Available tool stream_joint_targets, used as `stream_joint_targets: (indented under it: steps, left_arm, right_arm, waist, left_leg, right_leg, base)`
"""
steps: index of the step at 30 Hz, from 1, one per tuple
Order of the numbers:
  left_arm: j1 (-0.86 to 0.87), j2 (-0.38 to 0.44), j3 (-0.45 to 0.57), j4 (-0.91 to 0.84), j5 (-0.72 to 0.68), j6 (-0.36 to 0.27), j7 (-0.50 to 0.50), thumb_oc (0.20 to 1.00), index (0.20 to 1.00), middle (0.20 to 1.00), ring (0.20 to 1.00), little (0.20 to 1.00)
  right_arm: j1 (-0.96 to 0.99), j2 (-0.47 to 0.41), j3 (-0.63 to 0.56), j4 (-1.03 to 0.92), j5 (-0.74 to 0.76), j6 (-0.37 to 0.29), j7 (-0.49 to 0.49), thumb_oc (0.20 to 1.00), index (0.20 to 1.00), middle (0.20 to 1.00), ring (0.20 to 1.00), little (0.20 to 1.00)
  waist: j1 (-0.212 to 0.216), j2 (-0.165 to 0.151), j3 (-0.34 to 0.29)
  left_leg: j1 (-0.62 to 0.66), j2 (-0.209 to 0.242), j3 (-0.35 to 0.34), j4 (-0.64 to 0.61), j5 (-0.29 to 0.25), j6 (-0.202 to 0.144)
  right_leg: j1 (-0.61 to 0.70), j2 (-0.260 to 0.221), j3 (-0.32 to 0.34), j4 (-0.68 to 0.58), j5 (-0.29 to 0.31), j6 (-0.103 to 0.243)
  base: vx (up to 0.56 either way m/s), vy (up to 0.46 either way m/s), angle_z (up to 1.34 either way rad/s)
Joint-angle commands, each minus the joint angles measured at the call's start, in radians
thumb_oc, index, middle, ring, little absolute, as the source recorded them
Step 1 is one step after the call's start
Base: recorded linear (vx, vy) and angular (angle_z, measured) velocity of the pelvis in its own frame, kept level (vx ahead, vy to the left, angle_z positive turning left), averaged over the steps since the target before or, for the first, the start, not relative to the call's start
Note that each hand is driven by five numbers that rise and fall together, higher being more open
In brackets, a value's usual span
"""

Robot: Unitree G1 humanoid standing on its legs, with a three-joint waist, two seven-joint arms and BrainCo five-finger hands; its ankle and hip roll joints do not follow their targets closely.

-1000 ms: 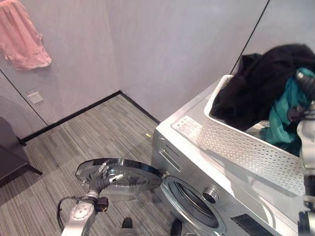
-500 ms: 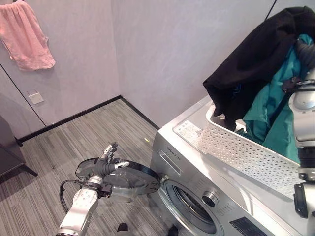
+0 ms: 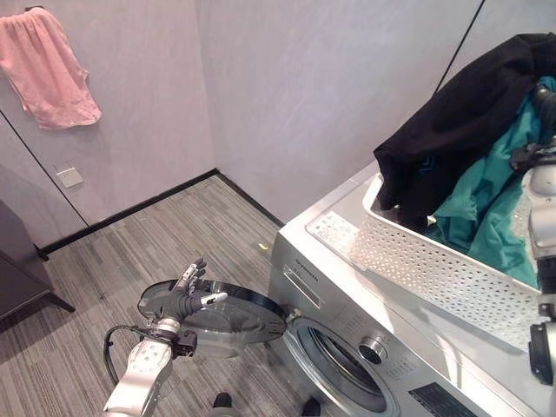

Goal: Grab the laundry basket,head to the washer,open it,put in the laundry and shut it.

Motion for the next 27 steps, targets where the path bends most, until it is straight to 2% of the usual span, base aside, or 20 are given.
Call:
stream_joint_targets:
  steps: [1, 9, 14, 22, 27]
  left_arm:
    - [-0.039, 0.065, -0.047, -0.042, -0.006, -0.074, -0.005, 1.000, 1.000, 1.000, 1.000, 1.000]
    - [-0.043, 0.090, -0.055, -0.037, -0.020, -0.076, -0.007, 1.000, 1.000, 1.000, 1.000, 1.000]
    - [-0.051, 0.108, -0.063, -0.024, -0.028, -0.078, -0.005, 1.000, 1.000, 1.000, 1.000, 1.000]
    - [-0.066, 0.126, -0.064, -0.021, -0.041, -0.078, 0.001, 1.000, 1.000, 1.000, 1.000, 1.000]
    - [-0.076, 0.136, -0.064, -0.029, -0.053, -0.080, 0.000, 1.000, 1.000, 1.000, 1.000, 1.000]
  right_arm:
    - [-0.244, -0.139, 0.073, 0.041, 0.059, -0.046, -0.088, 0.200, 0.200, 0.200, 0.200, 0.200]
    - [-0.535, -0.234, 0.286, 0.143, 0.114, -0.072, -0.097, 0.200, 0.200, 0.200, 0.200, 0.200]
    - [-0.705, -0.207, 0.426, 0.245, 0.187, -0.100, -0.088, 0.200, 0.200, 0.200, 0.200, 0.200]
    - [-0.857, -0.195, 0.555, 0.383, 0.268, -0.122, -0.071, 0.200, 0.200, 0.200, 0.200, 0.200]
    - [-0.948, -0.155, 0.652, 0.481, 0.300, -0.126, -0.043, 0.200, 0.200, 0.200, 0.200, 0.200]
  waist:
    - [0.025, -0.038, -0.041]
    - [0.021, -0.046, -0.049]
    - [0.018, -0.049, -0.057]
    - [0.012, -0.052, -0.066]
    - [0.007, -0.051, -0.070]
  left_leg:
    - [-0.025, 0.032, -0.019, 0.004, -0.104, 0.025]
    - [-0.031, 0.033, -0.024, 0.004, -0.101, 0.021]
    - [-0.030, 0.037, -0.025, 0.004, -0.102, 0.017]
    - [-0.030, 0.038, -0.026, 0.004, -0.101, 0.012]
    - [-0.030, 0.040, -0.023, 0.004, -0.099, 0.010]
  right_leg:
    - [0.071, -0.111, -0.020, 0.014, -0.140, 0.084]
    - [0.070, -0.111, -0.026, 0.013, -0.139, 0.085]
    - [0.074, -0.107, -0.029, 0.011, -0.141, 0.084]
    - [0.076, -0.105, -0.032, 0.012, -0.141, 0.084]
    - [0.076, -0.104, -0.033, 0.011, -0.140, 0.086]
  base:
    - [0.00, 0.000, 0.00]
    - [0.00, -0.001, 0.01]
    - [0.00, -0.002, 0.02]
    - [0.00, 0.000, 0.01]
    - [0.00, 0.000, 0.04]
